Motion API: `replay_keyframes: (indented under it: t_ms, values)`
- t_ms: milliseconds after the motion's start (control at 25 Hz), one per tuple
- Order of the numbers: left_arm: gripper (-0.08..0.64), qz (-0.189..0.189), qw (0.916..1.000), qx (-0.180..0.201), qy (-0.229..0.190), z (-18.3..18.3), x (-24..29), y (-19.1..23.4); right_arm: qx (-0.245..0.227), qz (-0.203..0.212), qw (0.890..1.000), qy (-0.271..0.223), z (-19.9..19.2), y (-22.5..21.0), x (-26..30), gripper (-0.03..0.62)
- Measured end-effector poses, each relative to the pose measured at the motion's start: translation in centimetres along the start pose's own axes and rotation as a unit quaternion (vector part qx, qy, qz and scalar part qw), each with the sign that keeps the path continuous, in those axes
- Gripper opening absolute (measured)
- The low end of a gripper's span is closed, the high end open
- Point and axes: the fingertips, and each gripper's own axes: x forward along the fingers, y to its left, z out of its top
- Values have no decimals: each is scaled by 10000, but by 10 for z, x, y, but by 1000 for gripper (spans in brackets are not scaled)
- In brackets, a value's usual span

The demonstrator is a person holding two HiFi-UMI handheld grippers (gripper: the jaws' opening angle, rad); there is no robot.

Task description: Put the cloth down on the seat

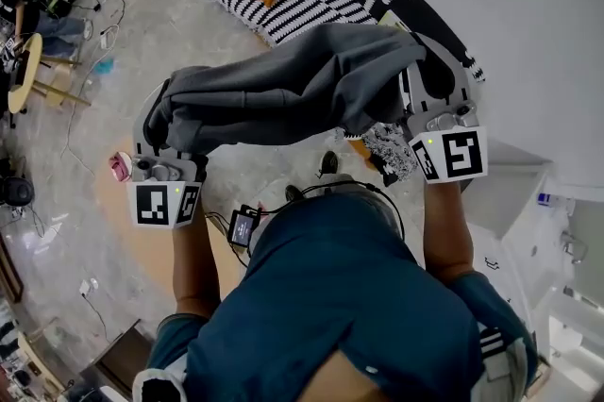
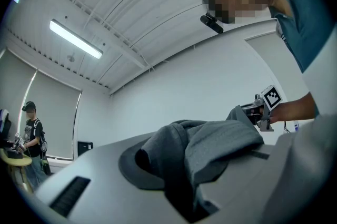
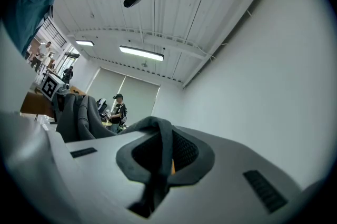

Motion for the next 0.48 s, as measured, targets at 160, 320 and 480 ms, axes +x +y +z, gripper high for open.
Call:
replay_keyframes:
  t_ms: [160, 320, 480]
  values:
    - [87, 72, 9999, 11, 118, -12, 26, 7, 79, 80, 9999, -2, -15, -16, 26, 21]
    - [87, 116, 9996, 113, 221, -22, 68, 10, 188, 177, 9997, -25, -36, -46, 61, 21]
    - [87, 241, 9994, 168, 184, -17, 67, 10, 167, 295, 9993, -146, -29, -48, 63, 21]
